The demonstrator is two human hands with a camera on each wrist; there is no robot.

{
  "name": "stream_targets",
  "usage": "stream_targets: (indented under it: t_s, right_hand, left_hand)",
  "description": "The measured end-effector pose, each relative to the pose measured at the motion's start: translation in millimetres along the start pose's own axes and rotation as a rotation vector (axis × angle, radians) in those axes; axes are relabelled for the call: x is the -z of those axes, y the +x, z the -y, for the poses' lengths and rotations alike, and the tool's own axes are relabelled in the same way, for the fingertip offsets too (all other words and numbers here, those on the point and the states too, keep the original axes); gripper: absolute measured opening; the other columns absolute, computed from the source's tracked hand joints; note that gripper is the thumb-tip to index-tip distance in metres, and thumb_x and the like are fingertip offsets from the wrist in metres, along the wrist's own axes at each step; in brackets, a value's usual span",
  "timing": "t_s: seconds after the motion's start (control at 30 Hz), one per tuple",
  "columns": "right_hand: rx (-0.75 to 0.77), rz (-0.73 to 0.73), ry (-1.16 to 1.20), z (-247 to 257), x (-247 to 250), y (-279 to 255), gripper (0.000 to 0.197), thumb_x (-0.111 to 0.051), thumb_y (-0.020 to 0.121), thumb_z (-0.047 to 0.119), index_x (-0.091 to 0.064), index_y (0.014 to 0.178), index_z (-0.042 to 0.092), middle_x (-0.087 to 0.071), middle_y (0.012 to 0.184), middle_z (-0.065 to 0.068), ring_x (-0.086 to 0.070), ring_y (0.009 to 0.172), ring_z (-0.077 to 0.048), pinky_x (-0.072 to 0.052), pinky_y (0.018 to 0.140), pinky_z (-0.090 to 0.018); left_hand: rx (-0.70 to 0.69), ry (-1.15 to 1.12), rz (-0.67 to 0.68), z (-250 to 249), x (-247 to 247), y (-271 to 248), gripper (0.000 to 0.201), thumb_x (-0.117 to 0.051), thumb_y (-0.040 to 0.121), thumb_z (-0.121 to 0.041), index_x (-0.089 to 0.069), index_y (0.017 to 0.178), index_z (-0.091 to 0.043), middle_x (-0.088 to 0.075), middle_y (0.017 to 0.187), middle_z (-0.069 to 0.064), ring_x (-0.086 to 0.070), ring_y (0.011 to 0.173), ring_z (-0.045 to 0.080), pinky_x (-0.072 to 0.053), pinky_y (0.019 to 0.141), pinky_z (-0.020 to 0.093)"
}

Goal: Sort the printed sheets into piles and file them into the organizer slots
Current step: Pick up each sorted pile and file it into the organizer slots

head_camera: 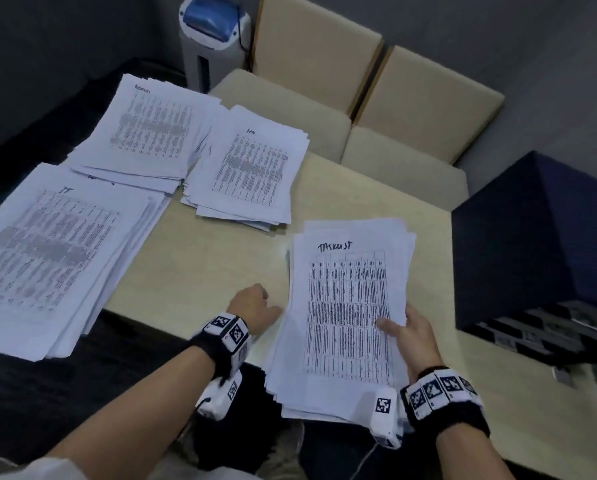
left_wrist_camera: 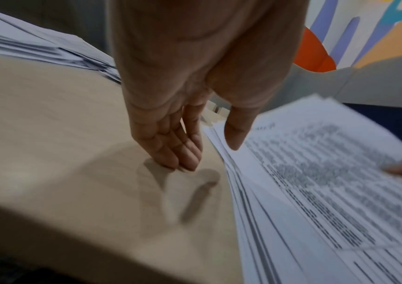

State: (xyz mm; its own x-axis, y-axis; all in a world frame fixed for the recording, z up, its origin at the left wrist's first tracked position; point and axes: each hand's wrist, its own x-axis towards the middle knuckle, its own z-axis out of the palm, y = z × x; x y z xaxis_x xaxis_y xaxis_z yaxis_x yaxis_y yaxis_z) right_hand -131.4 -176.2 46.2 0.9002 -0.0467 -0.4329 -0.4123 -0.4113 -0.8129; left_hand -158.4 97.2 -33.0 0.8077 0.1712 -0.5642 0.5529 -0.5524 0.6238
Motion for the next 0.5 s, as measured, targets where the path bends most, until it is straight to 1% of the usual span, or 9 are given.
stream_targets:
  t_s: [0.1,0.13,0.17,0.2,0.27,0.3,0.33,0.43,0.5]
  right_hand:
    - [0.155,0.009,0.071,22.4,48.1,-8.9,0.038,-0.068,0.089,0.006,-0.056,0.110,0.035,-0.067,0.107,0.017,-0.063,0.091,0.013,-0.046,0.093,-0.022]
    - [0.188,0.004,0.092,28.3,65.2,-11.9,0.054,-0.070,0.088,0.008,-0.043,0.128,0.032,-0.068,0.104,0.017,-0.063,0.092,0.012,-0.044,0.094,-0.023]
    - [0.234,0.005,0.095,31.5,80.5,-10.3,0.023,-0.072,0.086,0.010,-0.060,0.106,0.007,-0.071,0.104,0.013,-0.065,0.098,0.005,-0.044,0.098,-0.028]
    - [0.268,-0.004,0.122,35.7,92.1,-11.1,0.029,-0.073,0.085,0.011,-0.062,0.107,0.026,-0.073,0.102,0.012,-0.066,0.100,0.002,-0.045,0.099,-0.031]
    - [0.330,-0.038,0.182,41.3,105.5,-8.4,0.020,-0.071,0.086,0.011,-0.060,0.097,0.022,-0.070,0.089,0.019,-0.064,0.086,0.013,-0.045,0.089,-0.027]
    - [0.342,-0.080,0.225,41.3,109.8,-4.1,0.020,-0.070,0.088,0.011,-0.057,0.097,0.025,-0.066,0.088,0.024,-0.060,0.080,0.019,-0.044,0.086,-0.023]
    - [0.353,-0.107,0.283,44.9,110.5,-2.1,0.020,-0.069,0.090,0.014,-0.056,0.098,0.026,-0.065,0.092,0.024,-0.060,0.082,0.020,-0.044,0.086,-0.022]
    - [0.356,-0.184,0.382,44.4,113.0,12.4,0.021,-0.073,0.087,0.021,-0.064,0.106,0.024,-0.073,0.104,0.010,-0.068,0.099,-0.003,-0.050,0.094,-0.029]
    - [0.316,-0.199,0.456,38.9,113.7,22.1,0.031,-0.078,0.083,0.020,-0.064,0.110,0.022,-0.073,0.104,0.006,-0.069,0.098,-0.009,-0.052,0.093,-0.030]
  left_hand:
    - [-0.105,-0.327,0.021,-48.8,-11.6,-4.8,0.087,-0.082,0.069,-0.049,-0.043,0.134,-0.008,-0.056,0.126,0.004,-0.058,0.111,0.021,-0.049,0.096,0.035]
    - [-0.168,-0.466,0.034,-70.5,-14.6,-10.8,0.093,-0.086,0.063,-0.051,-0.043,0.134,-0.010,-0.058,0.127,0.003,-0.061,0.109,0.019,-0.051,0.096,0.037]
    - [-0.242,-0.583,0.047,-93.2,-16.7,-17.1,0.091,-0.088,0.060,-0.048,-0.045,0.132,-0.013,-0.062,0.124,0.002,-0.065,0.106,0.017,-0.054,0.094,0.037]
    - [-0.321,-0.689,0.053,-115.6,-18.7,-23.5,0.082,-0.089,0.063,-0.039,-0.048,0.130,-0.013,-0.067,0.119,0.002,-0.068,0.101,0.014,-0.057,0.089,0.034]
    - [-0.430,-0.867,0.023,-157.5,-21.9,-38.6,0.060,-0.084,0.073,-0.014,-0.054,0.124,-0.010,-0.071,0.110,0.004,-0.071,0.093,0.010,-0.059,0.074,0.022]
    - [-0.474,-0.916,-0.006,-173.7,-24.8,-44.5,0.054,-0.081,0.074,-0.007,-0.057,0.121,-0.009,-0.072,0.108,0.005,-0.072,0.092,0.012,-0.057,0.071,0.019]
    - [-0.515,-0.936,-0.048,-186.0,-28.2,-47.6,0.051,-0.081,0.073,-0.006,-0.059,0.119,-0.009,-0.072,0.107,0.005,-0.072,0.094,0.015,-0.057,0.073,0.021]
    - [-0.578,-0.903,-0.165,-206.7,-37.8,-49.8,0.045,-0.084,0.072,-0.013,-0.066,0.113,-0.008,-0.074,0.104,0.003,-0.072,0.096,0.015,-0.058,0.081,0.030]
    - [-0.574,-0.938,-0.222,-210.8,-36.7,-50.0,0.047,-0.085,0.070,-0.011,-0.067,0.112,-0.005,-0.074,0.102,0.004,-0.072,0.095,0.016,-0.059,0.082,0.032]
